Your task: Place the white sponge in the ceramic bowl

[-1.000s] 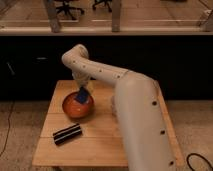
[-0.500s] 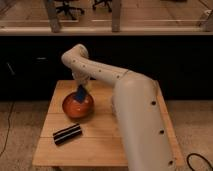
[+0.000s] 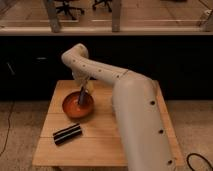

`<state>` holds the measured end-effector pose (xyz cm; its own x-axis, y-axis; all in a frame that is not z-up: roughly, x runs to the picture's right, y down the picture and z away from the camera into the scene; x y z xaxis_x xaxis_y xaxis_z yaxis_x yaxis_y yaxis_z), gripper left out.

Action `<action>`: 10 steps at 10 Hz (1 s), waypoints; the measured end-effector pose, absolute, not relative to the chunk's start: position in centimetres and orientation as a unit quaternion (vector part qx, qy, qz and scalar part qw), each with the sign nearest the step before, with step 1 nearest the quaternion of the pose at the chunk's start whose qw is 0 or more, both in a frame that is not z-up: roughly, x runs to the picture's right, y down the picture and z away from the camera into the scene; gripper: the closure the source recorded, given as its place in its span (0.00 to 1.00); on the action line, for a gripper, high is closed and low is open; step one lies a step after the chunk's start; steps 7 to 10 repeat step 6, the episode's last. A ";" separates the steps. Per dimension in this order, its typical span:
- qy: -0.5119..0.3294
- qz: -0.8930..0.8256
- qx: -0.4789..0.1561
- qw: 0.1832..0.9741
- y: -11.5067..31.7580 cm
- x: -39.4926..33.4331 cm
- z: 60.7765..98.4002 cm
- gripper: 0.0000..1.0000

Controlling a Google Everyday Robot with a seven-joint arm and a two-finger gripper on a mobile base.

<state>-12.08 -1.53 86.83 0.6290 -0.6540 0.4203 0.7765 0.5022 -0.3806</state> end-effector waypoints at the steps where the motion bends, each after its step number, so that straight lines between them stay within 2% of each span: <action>1: -0.111 -0.416 -0.275 0.860 -1.6 -12.1 86.8 0.38; 10: -0.111 -0.414 -0.274 0.861 -1.8 -12.2 86.9 0.38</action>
